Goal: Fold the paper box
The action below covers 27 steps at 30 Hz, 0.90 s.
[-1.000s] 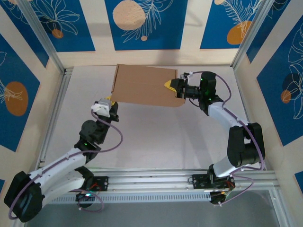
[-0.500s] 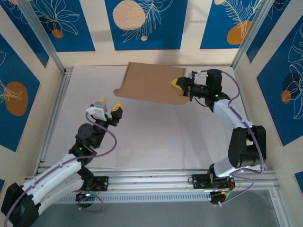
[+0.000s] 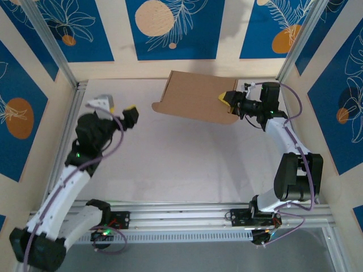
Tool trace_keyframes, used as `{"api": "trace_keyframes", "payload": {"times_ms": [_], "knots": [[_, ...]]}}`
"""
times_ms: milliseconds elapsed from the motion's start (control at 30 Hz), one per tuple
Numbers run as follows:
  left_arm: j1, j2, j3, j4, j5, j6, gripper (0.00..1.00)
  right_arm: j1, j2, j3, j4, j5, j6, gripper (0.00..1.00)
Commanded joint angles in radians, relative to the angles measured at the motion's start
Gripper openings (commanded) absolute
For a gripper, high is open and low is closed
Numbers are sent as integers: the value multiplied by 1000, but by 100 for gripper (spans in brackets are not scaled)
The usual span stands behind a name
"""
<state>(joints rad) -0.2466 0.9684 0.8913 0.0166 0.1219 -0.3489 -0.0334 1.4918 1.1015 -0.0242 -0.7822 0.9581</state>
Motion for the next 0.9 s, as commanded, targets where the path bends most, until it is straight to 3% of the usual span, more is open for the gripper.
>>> {"api": "trace_keyframes", "payload": {"times_ms": [0, 133, 300, 433, 567, 700, 867], "knots": [[52, 155, 94, -78, 350, -144, 100, 27, -32, -17, 65, -80, -26, 14], [113, 291, 79, 181, 538, -336, 100, 65, -20, -13, 95, -121, -25, 14], [190, 447, -5, 675, 729, -638, 100, 91, 0, 10, 94, -161, -44, 14], [199, 549, -27, 1009, 802, -862, 98, 109, 27, 28, 96, -195, -48, 14], [199, 644, -27, 1250, 820, -1042, 88, 132, 58, 57, 77, -222, -61, 14], [189, 708, -23, 1344, 826, -1138, 77, 145, 76, 75, 43, -210, -81, 14], [163, 713, -49, 1319, 839, -1113, 72, 157, 91, 83, 40, -197, -79, 14]]}}
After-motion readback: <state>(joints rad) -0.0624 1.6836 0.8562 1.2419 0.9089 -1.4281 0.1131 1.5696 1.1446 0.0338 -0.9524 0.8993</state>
